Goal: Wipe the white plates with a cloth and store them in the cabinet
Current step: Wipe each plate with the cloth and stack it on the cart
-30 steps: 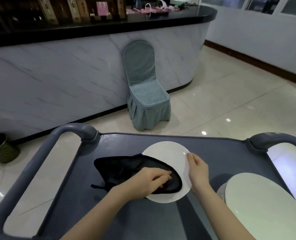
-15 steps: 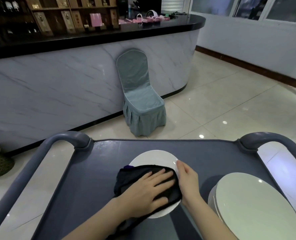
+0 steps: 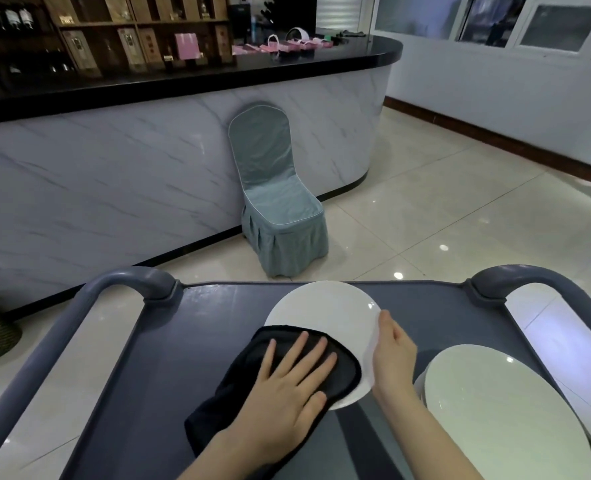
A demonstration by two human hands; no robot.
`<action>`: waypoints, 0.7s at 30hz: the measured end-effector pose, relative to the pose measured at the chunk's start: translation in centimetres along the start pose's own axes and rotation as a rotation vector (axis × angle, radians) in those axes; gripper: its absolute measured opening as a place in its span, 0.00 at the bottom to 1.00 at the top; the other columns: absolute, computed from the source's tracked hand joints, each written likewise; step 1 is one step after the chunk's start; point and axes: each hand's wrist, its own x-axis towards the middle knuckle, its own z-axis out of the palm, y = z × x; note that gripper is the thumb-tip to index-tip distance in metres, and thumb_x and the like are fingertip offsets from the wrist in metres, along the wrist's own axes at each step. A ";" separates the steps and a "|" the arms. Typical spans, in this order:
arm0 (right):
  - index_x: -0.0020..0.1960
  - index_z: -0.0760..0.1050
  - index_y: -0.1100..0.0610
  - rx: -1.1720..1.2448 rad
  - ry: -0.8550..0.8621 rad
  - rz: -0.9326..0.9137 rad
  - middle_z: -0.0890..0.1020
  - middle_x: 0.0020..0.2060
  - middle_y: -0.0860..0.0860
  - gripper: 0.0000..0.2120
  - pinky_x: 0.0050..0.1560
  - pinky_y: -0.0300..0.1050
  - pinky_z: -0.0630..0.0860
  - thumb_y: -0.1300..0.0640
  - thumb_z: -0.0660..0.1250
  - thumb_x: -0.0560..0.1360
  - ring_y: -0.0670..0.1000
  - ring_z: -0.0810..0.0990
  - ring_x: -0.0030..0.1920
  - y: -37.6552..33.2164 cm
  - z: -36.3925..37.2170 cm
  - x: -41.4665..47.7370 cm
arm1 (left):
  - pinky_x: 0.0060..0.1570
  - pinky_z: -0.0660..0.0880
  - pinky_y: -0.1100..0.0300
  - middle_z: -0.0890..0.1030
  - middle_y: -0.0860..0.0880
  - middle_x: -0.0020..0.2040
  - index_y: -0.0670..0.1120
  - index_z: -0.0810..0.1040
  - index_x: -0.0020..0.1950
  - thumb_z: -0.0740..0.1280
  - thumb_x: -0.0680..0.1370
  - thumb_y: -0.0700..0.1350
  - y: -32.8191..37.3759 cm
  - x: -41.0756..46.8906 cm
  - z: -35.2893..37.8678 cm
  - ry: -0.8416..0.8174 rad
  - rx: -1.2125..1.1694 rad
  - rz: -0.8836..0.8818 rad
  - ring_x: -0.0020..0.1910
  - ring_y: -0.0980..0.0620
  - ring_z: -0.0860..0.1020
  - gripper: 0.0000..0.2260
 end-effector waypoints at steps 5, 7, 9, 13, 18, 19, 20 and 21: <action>0.36 0.73 0.65 -0.060 -0.089 -0.014 0.75 0.30 0.52 0.21 0.41 0.47 0.70 0.52 0.61 0.82 0.50 0.70 0.35 1.8 1.1 -2.4 | 0.76 0.36 0.48 0.38 0.59 0.79 0.57 0.42 0.79 0.47 0.82 0.57 -0.3 4.5 0.2 0.041 -0.024 -0.062 0.78 0.57 0.36 0.26; 0.36 0.72 0.66 -0.079 -0.104 -0.004 0.74 0.29 0.51 0.21 0.38 0.46 0.69 0.52 0.62 0.82 0.49 0.69 0.34 1.7 1.1 -2.6 | 0.76 0.36 0.51 0.34 0.59 0.78 0.58 0.35 0.76 0.47 0.82 0.59 -1.6 5.7 0.3 0.009 -0.063 -0.197 0.77 0.57 0.34 0.27; 0.38 0.71 0.68 -0.069 -0.108 -0.009 0.73 0.30 0.53 0.21 0.39 0.45 0.68 0.53 0.62 0.82 0.50 0.69 0.34 1.1 0.8 -2.2 | 0.76 0.35 0.52 0.35 0.57 0.78 0.59 0.34 0.76 0.47 0.82 0.59 -2.6 5.7 0.3 0.003 -0.093 -0.265 0.77 0.56 0.35 0.28; 0.33 0.69 0.59 -0.008 -0.020 -0.020 0.70 0.26 0.47 0.20 0.34 0.42 0.66 0.52 0.63 0.81 0.50 0.66 0.32 -1.0 -0.2 -0.6 | 0.76 0.35 0.48 0.41 0.58 0.79 0.64 0.43 0.77 0.45 0.81 0.61 -1.9 2.9 0.2 0.009 -0.037 -0.180 0.78 0.55 0.35 0.25; 0.41 0.76 0.66 0.053 -0.010 0.058 0.79 0.34 0.52 0.19 0.40 0.44 0.72 0.51 0.62 0.82 0.52 0.75 0.38 -0.4 -0.4 -0.4 | 0.74 0.42 0.43 0.47 0.58 0.80 0.54 0.57 0.79 0.51 0.82 0.53 0.9 0.6 -0.1 0.065 -0.007 0.011 0.79 0.53 0.44 0.24; 0.44 0.80 0.62 0.044 -0.036 0.077 0.83 0.36 0.50 0.17 0.42 0.45 0.75 0.51 0.62 0.82 0.51 0.79 0.40 0.1 -0.1 -0.9 | 0.74 0.42 0.44 0.46 0.58 0.80 0.52 0.57 0.79 0.51 0.83 0.52 1.3 1.1 -0.1 0.062 -0.026 0.035 0.79 0.54 0.45 0.24; 0.46 0.82 0.58 0.028 -0.064 0.088 0.85 0.40 0.50 0.15 0.46 0.47 0.77 0.51 0.62 0.82 0.51 0.82 0.44 0.7 0.3 -1.5 | 0.75 0.41 0.46 0.44 0.59 0.80 0.51 0.55 0.80 0.49 0.83 0.53 1.6 1.8 -0.1 0.048 -0.057 0.032 0.79 0.57 0.42 0.25; 0.47 0.83 0.56 0.013 -0.084 0.097 0.86 0.44 0.50 0.13 0.51 0.48 0.78 0.51 0.62 0.82 0.51 0.83 0.48 1.4 0.7 -2.1 | 0.76 0.40 0.48 0.41 0.60 0.80 0.52 0.51 0.80 0.48 0.82 0.54 1.7 2.6 -0.1 0.021 -0.088 0.001 0.78 0.59 0.39 0.26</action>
